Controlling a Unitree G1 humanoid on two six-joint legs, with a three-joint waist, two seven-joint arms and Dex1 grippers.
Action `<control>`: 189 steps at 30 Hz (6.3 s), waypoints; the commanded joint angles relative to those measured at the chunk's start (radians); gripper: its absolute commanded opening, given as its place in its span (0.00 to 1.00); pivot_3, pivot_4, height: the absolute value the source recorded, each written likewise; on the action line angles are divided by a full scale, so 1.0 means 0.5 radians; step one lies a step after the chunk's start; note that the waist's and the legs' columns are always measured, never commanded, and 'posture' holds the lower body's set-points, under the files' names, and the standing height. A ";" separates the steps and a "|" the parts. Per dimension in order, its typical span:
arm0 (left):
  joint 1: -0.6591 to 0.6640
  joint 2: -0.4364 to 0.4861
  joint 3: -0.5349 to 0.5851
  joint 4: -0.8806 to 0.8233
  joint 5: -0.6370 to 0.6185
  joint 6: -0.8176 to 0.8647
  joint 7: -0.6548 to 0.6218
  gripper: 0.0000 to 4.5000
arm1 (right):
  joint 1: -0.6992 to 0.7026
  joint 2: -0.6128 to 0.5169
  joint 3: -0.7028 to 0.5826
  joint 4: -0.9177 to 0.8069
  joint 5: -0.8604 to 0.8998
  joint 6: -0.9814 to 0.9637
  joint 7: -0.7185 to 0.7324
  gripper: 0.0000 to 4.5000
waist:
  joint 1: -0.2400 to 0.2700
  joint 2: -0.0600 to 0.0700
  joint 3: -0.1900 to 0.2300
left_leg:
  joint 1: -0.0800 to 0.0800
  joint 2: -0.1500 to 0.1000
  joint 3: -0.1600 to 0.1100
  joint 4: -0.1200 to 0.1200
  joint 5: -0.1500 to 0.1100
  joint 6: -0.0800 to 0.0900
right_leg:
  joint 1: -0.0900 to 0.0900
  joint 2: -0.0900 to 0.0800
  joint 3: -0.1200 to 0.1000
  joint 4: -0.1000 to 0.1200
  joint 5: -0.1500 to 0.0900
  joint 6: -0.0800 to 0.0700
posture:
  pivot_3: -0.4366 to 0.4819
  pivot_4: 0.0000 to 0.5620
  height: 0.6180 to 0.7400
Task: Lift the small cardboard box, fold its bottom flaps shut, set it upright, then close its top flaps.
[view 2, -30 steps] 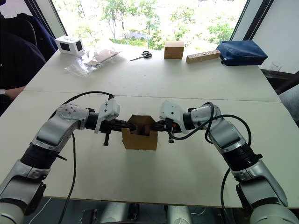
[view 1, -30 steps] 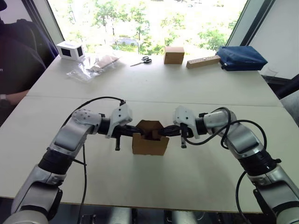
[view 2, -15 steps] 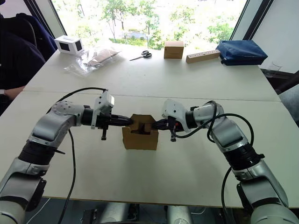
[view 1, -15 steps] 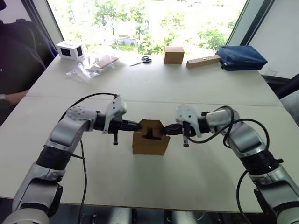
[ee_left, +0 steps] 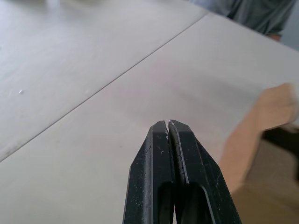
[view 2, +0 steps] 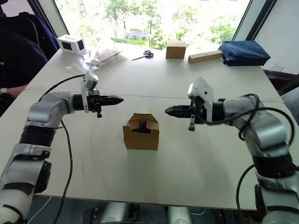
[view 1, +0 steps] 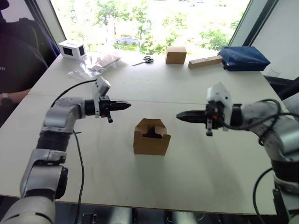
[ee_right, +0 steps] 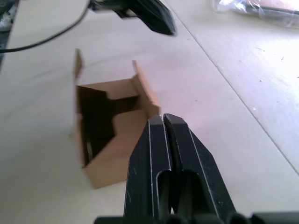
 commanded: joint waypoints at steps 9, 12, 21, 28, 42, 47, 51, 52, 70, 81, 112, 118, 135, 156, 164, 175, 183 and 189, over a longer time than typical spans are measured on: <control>-0.238 -0.170 -0.075 0.614 0.195 -0.261 -0.342 0.01 | 0.137 0.176 0.196 -0.531 0.167 0.215 -0.590 0.00 | 0.001 -0.002 0.000 | -0.001 0.001 -0.002 0.000 -0.001 0.002 | -0.002 0.001 0.000 0.001 0.000 0.000 | 0.48 0.27 1.00; -0.238 -0.187 -0.087 0.612 0.218 -0.277 -0.422 0.01 | 0.190 0.159 0.297 -0.543 0.107 0.183 -0.635 0.00 | 0.007 -0.002 0.000 | -0.002 0.001 -0.002 0.001 -0.002 0.003 | -0.003 0.000 0.000 0.001 0.000 0.000 | 0.48 0.27 1.00; -0.149 -0.244 -0.087 0.453 0.226 -0.261 -0.544 0.01 | 0.098 0.176 0.584 -0.414 -0.136 0.037 -0.679 0.00 | -0.002 -0.002 0.000 | -0.002 0.001 -0.003 0.001 -0.002 0.004 | -0.003 0.000 0.000 0.001 0.000 0.000 | 0.48 0.27 1.00; -0.103 -0.287 -0.090 0.427 0.243 -0.318 -0.526 0.01 | 0.064 0.146 0.668 -0.303 -0.278 -0.069 -0.621 0.00 | 0.004 -0.002 0.000 | -0.002 0.001 -0.004 0.001 -0.002 0.004 | -0.003 0.000 0.000 0.001 0.000 0.000 | 0.48 0.27 1.00; -0.098 -0.322 -0.086 0.367 0.223 -0.280 -0.544 0.01 | -0.022 0.275 0.716 -0.150 -0.352 -0.082 -0.574 0.00 | 0.000 -0.002 0.000 | -0.002 0.001 -0.003 0.001 -0.002 0.004 | -0.003 0.000 0.000 0.001 0.000 0.000 | 0.48 0.27 1.00; -0.076 -0.332 -0.095 0.312 0.218 -0.257 -0.555 0.01 | -0.019 0.292 0.740 -0.118 -0.374 -0.082 -0.559 0.00 | 0.002 -0.002 0.000 | -0.002 0.002 -0.004 0.001 -0.002 0.004 | -0.003 0.000 0.000 0.001 0.000 0.000 | 0.48 0.27 1.00; -0.051 -0.331 -0.102 0.250 0.209 -0.228 -0.569 0.01 | 0.000 0.363 0.748 -0.061 -0.379 -0.085 -0.589 0.00 | 0.000 -0.002 0.000 | -0.002 0.002 -0.004 0.001 -0.002 0.004 | -0.003 0.000 0.000 0.001 0.000 0.000 | 0.48 0.27 1.00; -0.048 -0.331 -0.104 0.243 0.210 -0.225 -0.566 0.01 | 0.007 0.387 0.748 -0.048 -0.377 -0.083 -0.598 0.00 | 0.000 -0.002 0.000 | -0.002 0.002 -0.004 0.001 -0.002 0.004 | -0.003 0.000 0.000 0.001 0.000 0.000 | 0.48 0.27 1.00; -0.029 -0.306 -0.080 0.226 0.225 -0.202 -0.484 0.01 | 0.041 0.543 0.728 0.196 -0.386 -0.132 -0.591 0.00 | -0.001 -0.002 0.000 | -0.002 0.001 -0.004 0.001 -0.002 0.004 | -0.002 0.001 0.000 0.001 0.000 0.000 | 0.48 0.27 1.00; 0.297 -0.041 0.326 -0.599 -0.088 0.236 -0.068 0.01 | 0.012 0.546 0.669 0.227 -0.369 -0.155 -0.527 0.00 | -0.042 -0.002 0.000 | -0.002 0.005 -0.005 0.000 -0.002 0.003 | -0.003 0.000 0.000 0.002 0.000 0.000 | 0.48 0.27 1.00; 1.235 0.314 0.231 -2.120 -0.718 0.941 0.466 0.01 | 0.056 0.615 0.638 0.197 -0.357 -0.177 -0.522 0.00 | -0.043 0.000 -0.001 | 0.003 0.004 -0.006 -0.002 0.000 0.000 | 0.001 -0.001 0.001 0.001 -0.001 -0.001 | 0.48 0.27 1.00; 1.223 0.303 0.201 -2.038 -0.698 0.878 0.497 0.01 | 0.036 0.575 0.541 0.154 -0.253 -0.157 -0.463 0.00 | -0.041 -0.001 -0.001 | 0.003 0.004 -0.006 -0.002 0.000 0.000 | 0.001 -0.001 0.001 0.000 -0.001 -0.001 | 0.48 0.27 1.00; 1.205 0.227 0.166 -1.954 -0.702 0.847 0.634 0.01 | -0.394 0.525 0.430 0.606 -0.263 -0.446 -0.228 0.00 | -0.041 0.000 -0.001 | 0.014 0.004 -0.005 -0.003 -0.001 0.001 | 0.012 -0.002 0.001 0.000 -0.001 -0.001 | 0.48 0.27 1.00; 1.177 0.183 0.190 -1.906 -0.746 0.853 0.715 0.01 | -0.489 0.587 0.752 0.913 -0.726 -0.675 -0.108 0.00 | -0.043 0.001 -0.001 | 0.018 0.005 -0.004 -0.006 -0.001 0.001 | 0.014 -0.003 0.002 -0.001 -0.001 -0.002 | 0.48 0.27 1.00; 1.155 0.193 0.187 -1.929 -0.763 0.879 0.727 0.01 | -0.334 0.554 0.727 0.679 -0.703 -0.554 -0.089 0.00 | -0.045 0.001 -0.001 | 0.019 0.005 -0.004 -0.006 -0.001 0.001 | 0.014 -0.003 0.002 -0.001 -0.001 -0.002 | 0.48 0.27 1.00; 1.026 0.148 0.368 -1.858 -0.977 0.940 0.710 0.01 | -0.243 0.595 0.729 0.586 -0.704 -0.467 -0.198 0.00 | -0.043 0.001 -0.001 | 0.019 0.005 -0.004 -0.006 -0.001 0.001 | 0.014 -0.003 0.001 -0.001 -0.001 -0.002 | 0.48 0.27 1.00; 0.986 0.087 0.307 -1.742 -0.872 0.821 0.755 0.01 | -0.244 0.596 0.732 0.573 -0.703 -0.458 -0.220 0.00 | -0.044 0.001 -0.001 | 0.019 0.005 -0.004 -0.007 -0.001 0.001 | 0.014 -0.003 0.001 -0.002 -0.001 -0.002 | 0.48 0.27 1.00; 0.908 -0.101 0.211 -1.496 -0.610 0.556 0.875 0.01 | -0.221 0.599 0.705 0.510 -0.681 -0.424 -0.259 0.00 | -0.041 0.000 0.000 | 0.018 0.004 -0.004 -0.006 -0.001 0.001 | 0.015 -0.003 0.001 -0.002 -0.001 -0.002 | 0.48 0.27 1.00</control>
